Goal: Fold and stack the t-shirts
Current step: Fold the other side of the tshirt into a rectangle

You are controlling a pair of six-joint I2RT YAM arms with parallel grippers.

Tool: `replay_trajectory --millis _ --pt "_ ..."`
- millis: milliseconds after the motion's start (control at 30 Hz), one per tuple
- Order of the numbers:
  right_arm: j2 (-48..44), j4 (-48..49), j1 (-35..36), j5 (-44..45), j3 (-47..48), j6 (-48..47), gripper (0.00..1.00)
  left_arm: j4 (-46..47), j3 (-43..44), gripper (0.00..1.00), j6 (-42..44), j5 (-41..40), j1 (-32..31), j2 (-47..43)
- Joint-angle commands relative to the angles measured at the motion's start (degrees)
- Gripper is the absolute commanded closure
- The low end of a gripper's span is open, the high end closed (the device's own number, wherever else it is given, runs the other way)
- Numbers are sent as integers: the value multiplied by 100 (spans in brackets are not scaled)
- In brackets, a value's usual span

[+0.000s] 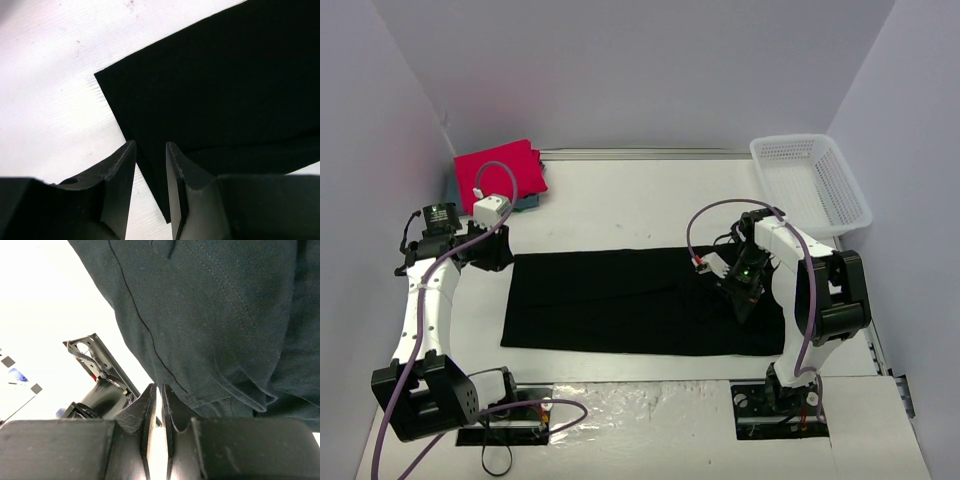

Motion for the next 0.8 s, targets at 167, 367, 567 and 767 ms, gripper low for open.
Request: replay_trajectory --millis 167,367,567,767 --pt "44 -217 31 -172 192 13 82 -102 -22 70 148 125 31 -154" --pt "211 -156 479 -401 543 92 74 -40 -40 70 131 90 31 -180" --pt "466 108 980 -498 992 452 69 -31 -22 70 87 -7 31 -145" --pt "756 266 1218 -314 1028 523 64 -31 -40 70 69 -112 39 -189"
